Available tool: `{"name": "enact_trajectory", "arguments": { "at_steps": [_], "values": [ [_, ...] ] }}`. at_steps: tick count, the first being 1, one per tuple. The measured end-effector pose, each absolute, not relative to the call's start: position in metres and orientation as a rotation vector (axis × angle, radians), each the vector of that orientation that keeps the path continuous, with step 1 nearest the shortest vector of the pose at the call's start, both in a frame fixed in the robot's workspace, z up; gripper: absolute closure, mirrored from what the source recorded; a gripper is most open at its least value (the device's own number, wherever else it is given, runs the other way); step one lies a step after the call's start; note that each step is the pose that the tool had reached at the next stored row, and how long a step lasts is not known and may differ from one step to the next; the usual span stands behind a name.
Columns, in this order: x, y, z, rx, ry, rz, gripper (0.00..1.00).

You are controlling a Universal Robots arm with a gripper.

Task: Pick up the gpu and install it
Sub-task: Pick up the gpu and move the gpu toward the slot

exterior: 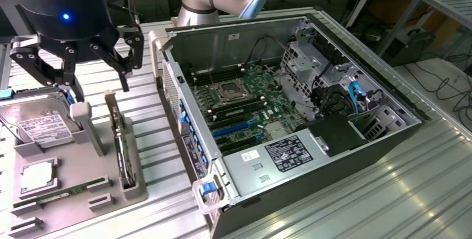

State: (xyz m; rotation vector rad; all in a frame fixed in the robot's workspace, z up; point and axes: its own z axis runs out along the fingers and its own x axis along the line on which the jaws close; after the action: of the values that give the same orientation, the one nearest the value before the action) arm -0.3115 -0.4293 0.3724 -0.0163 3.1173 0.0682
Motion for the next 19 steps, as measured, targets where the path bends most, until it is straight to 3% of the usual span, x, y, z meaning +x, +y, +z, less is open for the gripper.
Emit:
{"name": "enact_trajectory", "arguments": {
  "at_steps": [19],
  "values": [
    [-0.312, -0.432, 0.349, -0.016, 3.118, 0.068, 0.34]
  ]
}}
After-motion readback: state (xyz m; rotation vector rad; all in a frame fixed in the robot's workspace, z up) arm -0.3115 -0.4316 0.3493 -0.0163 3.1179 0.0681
